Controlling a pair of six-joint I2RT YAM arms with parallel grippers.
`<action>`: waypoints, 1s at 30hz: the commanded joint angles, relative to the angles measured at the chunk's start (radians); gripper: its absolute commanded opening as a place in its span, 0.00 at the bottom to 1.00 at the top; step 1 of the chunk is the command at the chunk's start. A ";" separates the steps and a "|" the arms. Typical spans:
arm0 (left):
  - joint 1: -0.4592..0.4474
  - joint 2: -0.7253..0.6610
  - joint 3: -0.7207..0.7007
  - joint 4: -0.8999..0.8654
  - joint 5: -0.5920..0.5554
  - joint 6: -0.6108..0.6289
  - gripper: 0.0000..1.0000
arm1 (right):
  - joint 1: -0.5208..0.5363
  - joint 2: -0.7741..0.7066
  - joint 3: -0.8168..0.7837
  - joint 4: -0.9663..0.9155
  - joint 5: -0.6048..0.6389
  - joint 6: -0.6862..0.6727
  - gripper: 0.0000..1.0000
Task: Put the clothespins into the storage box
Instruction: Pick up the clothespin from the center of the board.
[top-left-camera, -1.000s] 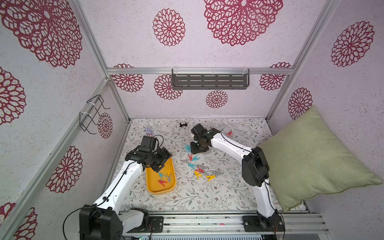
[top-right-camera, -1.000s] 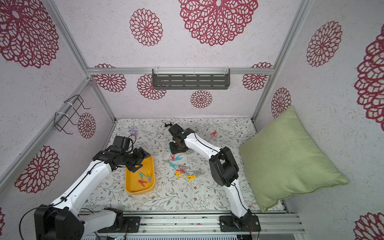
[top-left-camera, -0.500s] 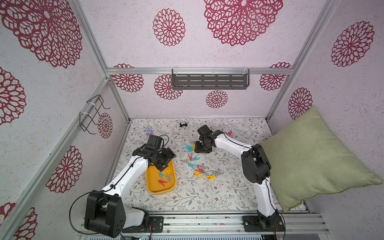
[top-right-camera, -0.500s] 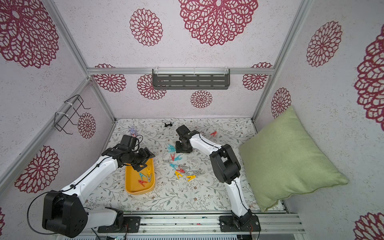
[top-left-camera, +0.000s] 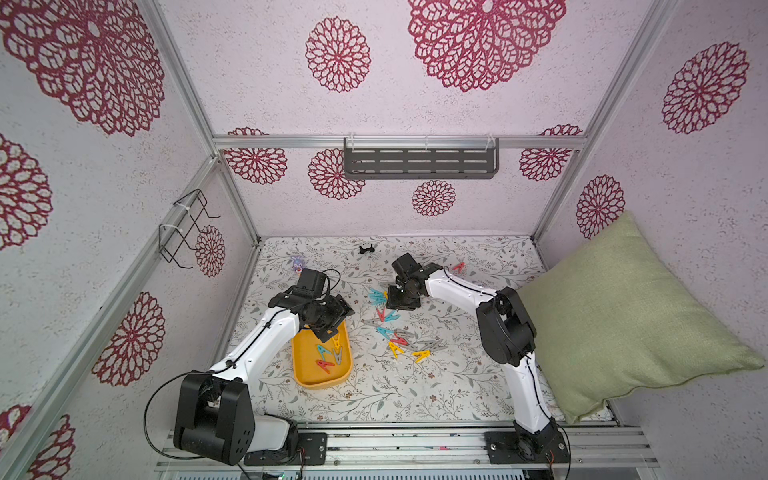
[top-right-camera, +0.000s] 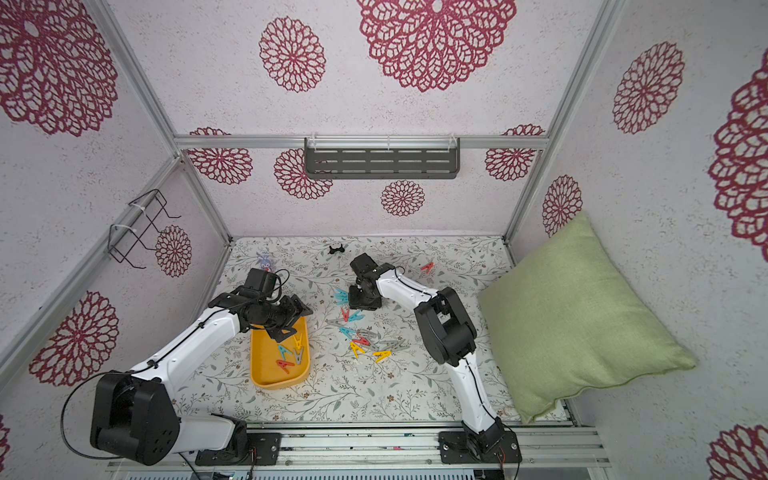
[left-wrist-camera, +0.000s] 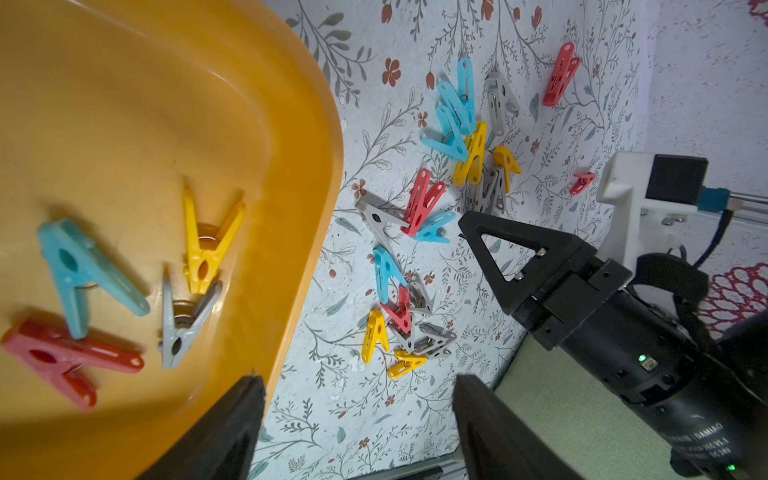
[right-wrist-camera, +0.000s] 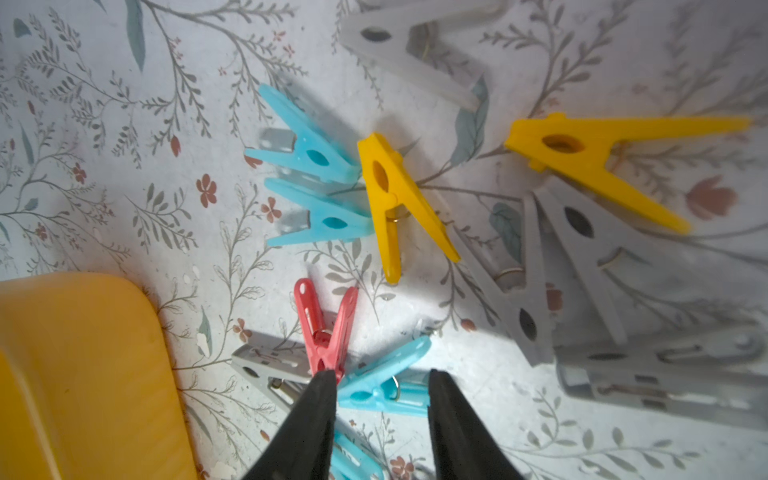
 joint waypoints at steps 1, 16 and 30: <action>-0.007 -0.012 0.013 0.021 0.002 0.010 0.79 | 0.004 0.013 0.005 -0.011 0.004 0.014 0.42; -0.007 -0.082 -0.050 0.011 -0.016 -0.007 0.79 | 0.008 0.069 0.020 -0.001 -0.003 0.010 0.32; -0.007 -0.118 -0.059 0.002 -0.028 -0.017 0.79 | 0.025 -0.009 -0.023 0.007 0.015 -0.008 0.11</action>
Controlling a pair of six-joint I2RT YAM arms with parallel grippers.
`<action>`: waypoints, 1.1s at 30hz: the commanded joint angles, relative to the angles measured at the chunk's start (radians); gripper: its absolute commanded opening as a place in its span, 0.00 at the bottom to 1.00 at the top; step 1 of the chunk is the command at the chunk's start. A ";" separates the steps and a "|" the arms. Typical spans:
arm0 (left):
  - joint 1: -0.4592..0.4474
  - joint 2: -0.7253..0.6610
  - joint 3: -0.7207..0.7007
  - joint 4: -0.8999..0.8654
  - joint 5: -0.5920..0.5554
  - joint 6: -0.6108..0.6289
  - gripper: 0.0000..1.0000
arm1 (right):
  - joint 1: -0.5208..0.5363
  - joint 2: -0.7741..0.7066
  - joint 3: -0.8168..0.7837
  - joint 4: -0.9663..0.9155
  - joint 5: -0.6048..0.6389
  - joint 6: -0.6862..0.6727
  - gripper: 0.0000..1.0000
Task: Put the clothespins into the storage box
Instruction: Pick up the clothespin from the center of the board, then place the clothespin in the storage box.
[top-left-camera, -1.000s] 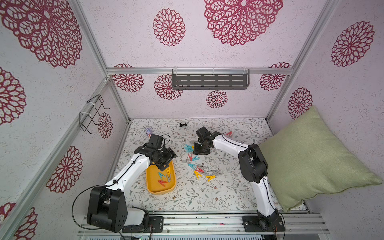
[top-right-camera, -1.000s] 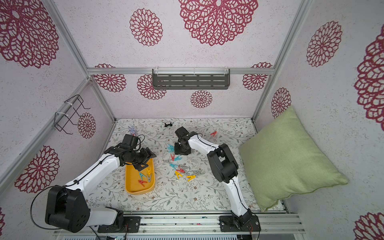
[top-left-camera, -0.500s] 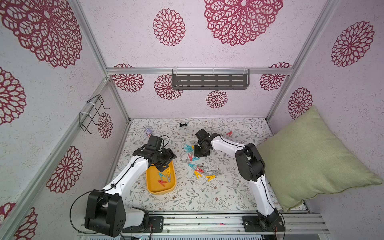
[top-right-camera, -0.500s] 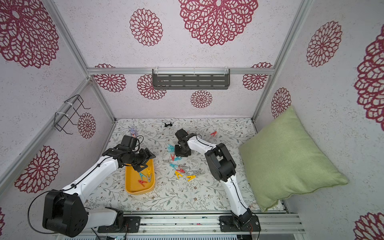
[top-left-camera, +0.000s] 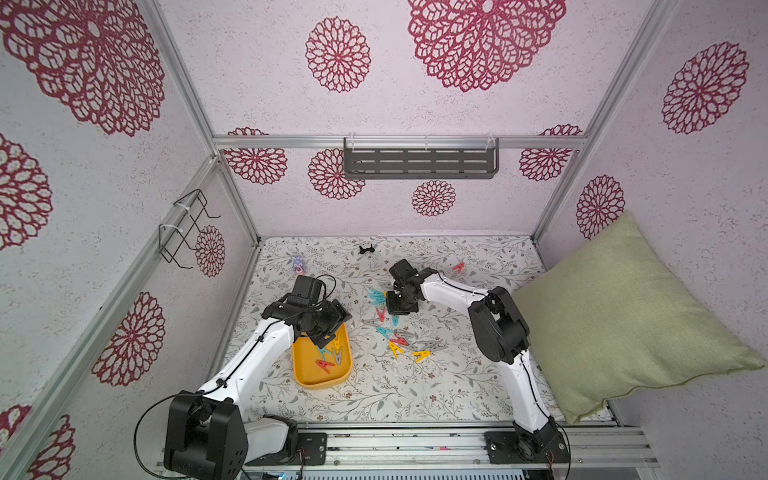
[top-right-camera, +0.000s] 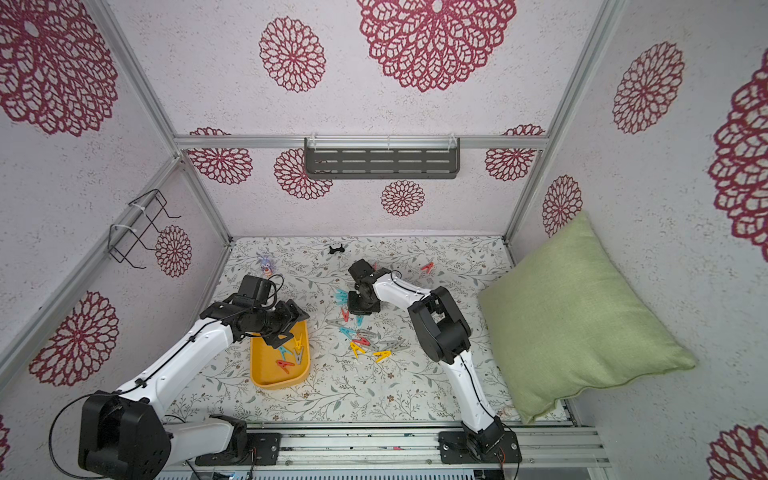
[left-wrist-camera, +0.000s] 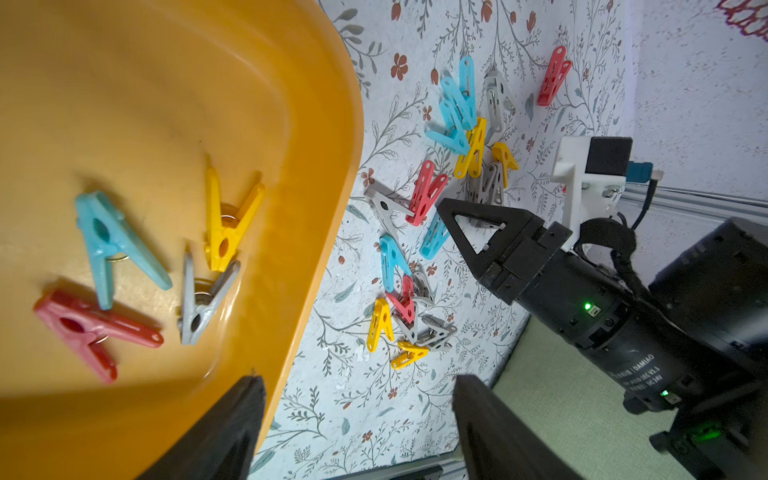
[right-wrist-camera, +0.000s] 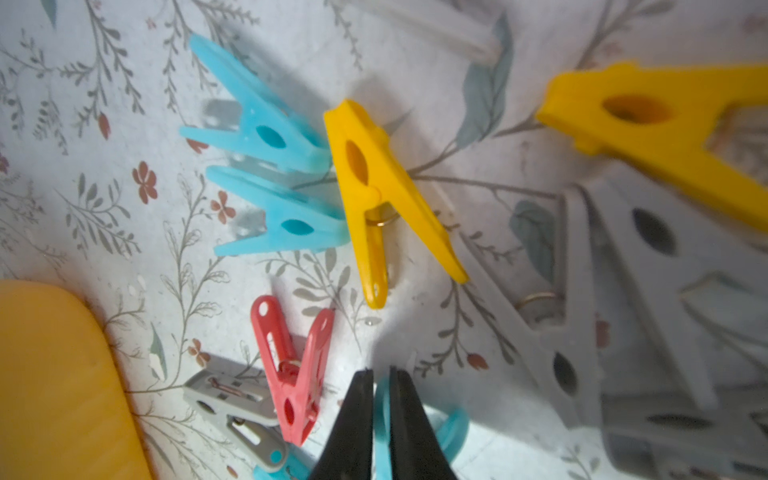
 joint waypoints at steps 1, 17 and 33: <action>-0.006 -0.018 0.015 -0.001 -0.021 0.008 0.79 | 0.007 -0.067 -0.009 -0.022 0.021 -0.012 0.09; 0.274 -0.238 -0.012 -0.210 -0.004 0.155 0.80 | 0.234 0.194 0.823 -0.394 0.013 -0.147 0.05; 0.497 -0.498 -0.188 -0.373 0.060 0.221 0.80 | 0.385 0.326 0.765 -0.323 -0.163 -0.181 0.09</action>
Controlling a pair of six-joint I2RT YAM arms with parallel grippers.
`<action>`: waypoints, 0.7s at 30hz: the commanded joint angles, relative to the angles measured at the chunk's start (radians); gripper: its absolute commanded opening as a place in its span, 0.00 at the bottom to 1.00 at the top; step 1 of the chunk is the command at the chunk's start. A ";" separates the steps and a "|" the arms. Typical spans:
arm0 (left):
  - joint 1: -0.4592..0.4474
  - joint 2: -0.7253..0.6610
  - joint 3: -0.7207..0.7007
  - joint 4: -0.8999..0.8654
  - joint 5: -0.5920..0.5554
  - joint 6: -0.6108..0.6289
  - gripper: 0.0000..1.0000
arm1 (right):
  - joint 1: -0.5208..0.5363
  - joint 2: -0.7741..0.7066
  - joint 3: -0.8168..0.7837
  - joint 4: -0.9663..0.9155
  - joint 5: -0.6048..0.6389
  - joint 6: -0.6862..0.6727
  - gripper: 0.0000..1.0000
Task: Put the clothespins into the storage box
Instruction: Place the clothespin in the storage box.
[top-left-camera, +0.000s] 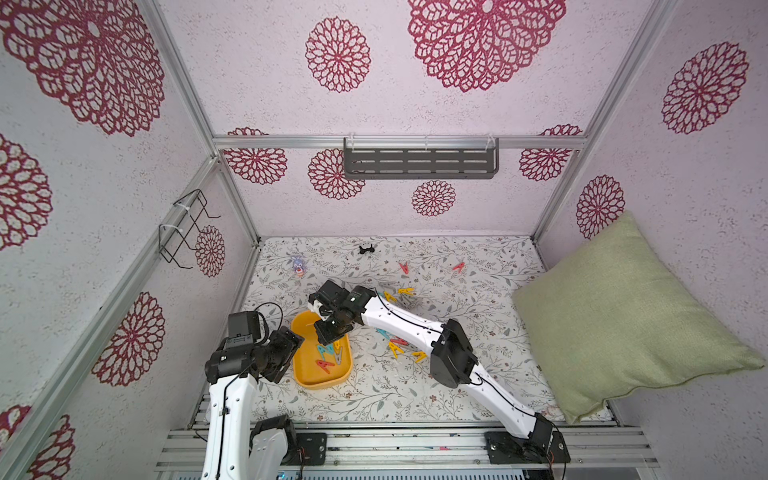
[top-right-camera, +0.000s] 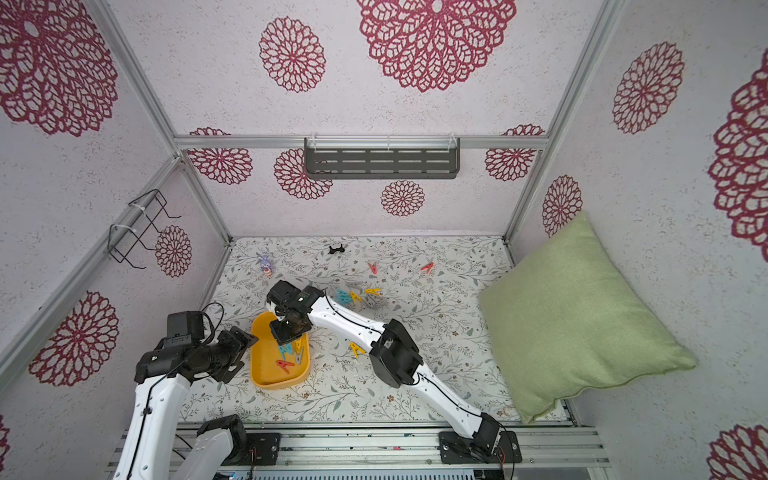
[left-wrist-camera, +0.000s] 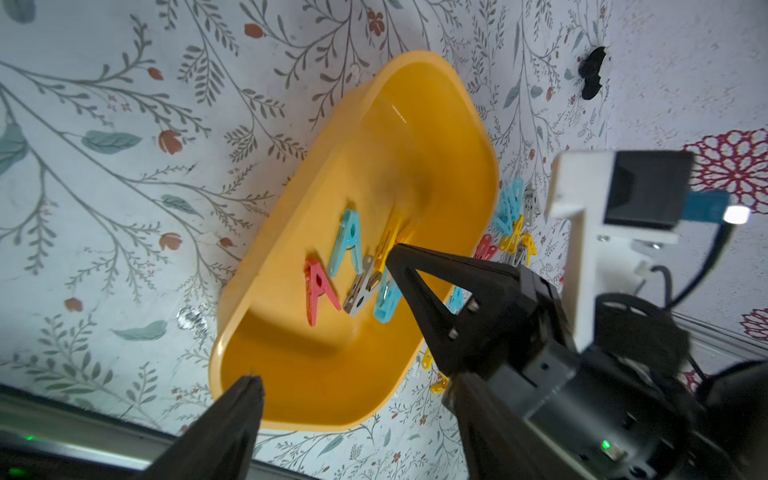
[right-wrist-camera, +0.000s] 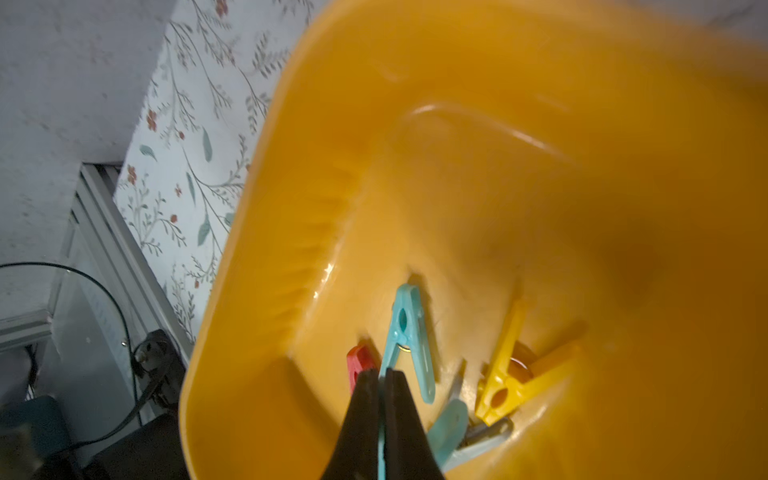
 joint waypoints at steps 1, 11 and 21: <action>0.010 -0.042 -0.028 -0.031 0.022 0.006 0.80 | -0.001 -0.014 0.012 -0.013 -0.028 -0.026 0.12; 0.002 -0.041 -0.019 -0.003 0.066 -0.030 0.80 | -0.012 -0.125 0.010 -0.037 0.074 -0.056 0.43; -0.247 0.089 0.054 0.159 -0.026 -0.176 0.80 | -0.082 -0.414 -0.255 -0.037 0.225 -0.085 0.39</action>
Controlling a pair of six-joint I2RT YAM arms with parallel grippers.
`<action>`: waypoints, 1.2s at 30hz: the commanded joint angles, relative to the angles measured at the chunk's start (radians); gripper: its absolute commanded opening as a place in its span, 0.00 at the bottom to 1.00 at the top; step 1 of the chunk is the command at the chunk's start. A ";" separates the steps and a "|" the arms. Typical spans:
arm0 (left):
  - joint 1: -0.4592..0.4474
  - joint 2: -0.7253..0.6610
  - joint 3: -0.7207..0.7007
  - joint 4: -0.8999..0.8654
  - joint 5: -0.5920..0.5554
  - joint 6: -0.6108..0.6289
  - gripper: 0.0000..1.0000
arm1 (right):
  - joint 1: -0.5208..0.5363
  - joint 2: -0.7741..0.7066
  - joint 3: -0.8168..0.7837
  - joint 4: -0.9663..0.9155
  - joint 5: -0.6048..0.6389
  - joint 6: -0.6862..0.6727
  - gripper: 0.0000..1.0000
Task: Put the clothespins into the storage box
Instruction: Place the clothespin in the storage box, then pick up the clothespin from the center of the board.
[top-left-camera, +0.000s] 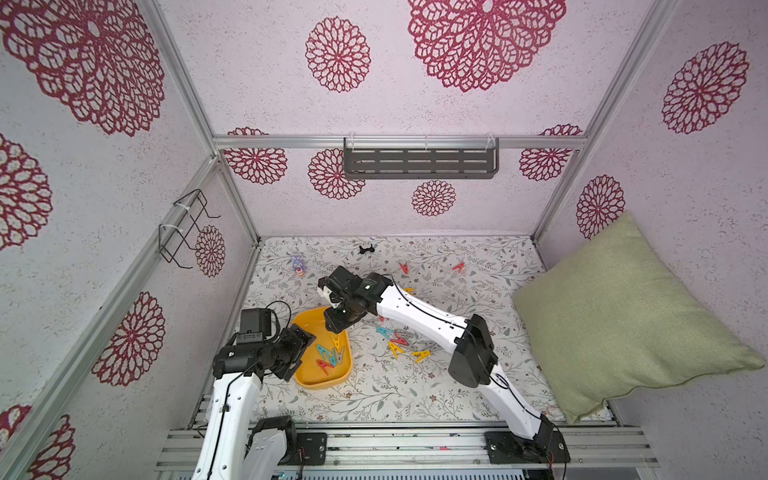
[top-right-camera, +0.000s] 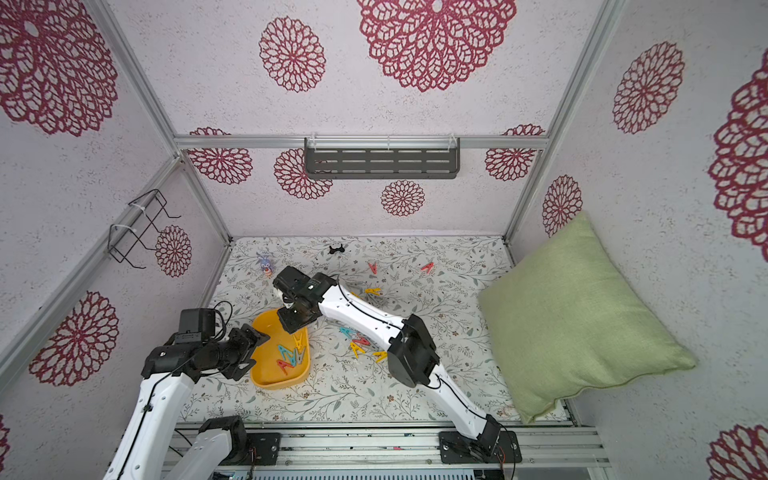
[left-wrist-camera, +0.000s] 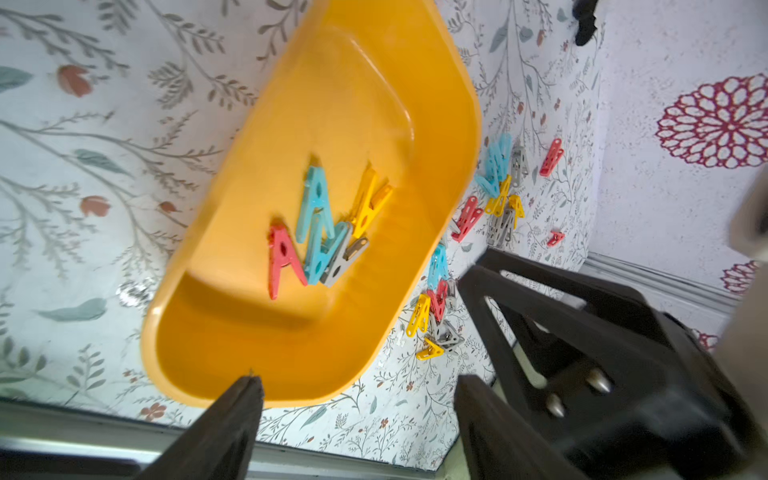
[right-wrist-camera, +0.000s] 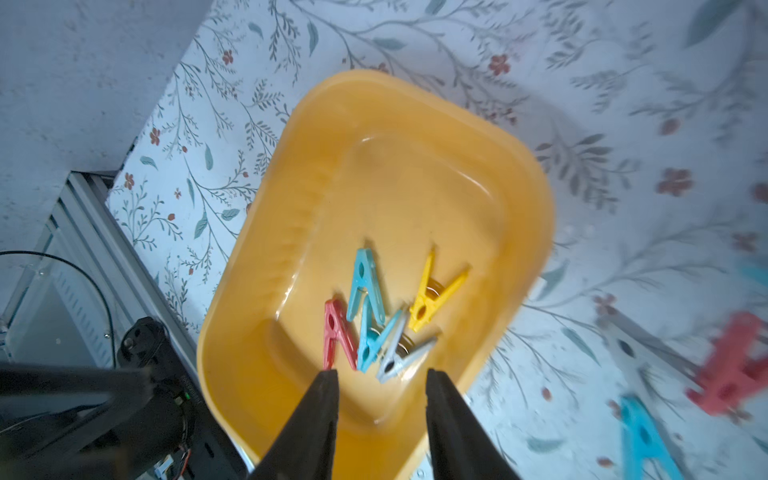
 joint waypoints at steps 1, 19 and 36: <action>-0.100 0.046 0.031 0.110 -0.055 -0.083 0.80 | -0.048 -0.163 -0.127 0.013 0.071 -0.020 0.39; -0.470 0.281 0.014 0.364 -0.167 -0.254 0.79 | -0.146 -0.590 -1.138 0.398 0.001 0.106 0.36; -0.472 0.278 0.032 0.329 -0.181 -0.241 0.79 | -0.128 -0.456 -1.095 0.415 -0.034 0.064 0.32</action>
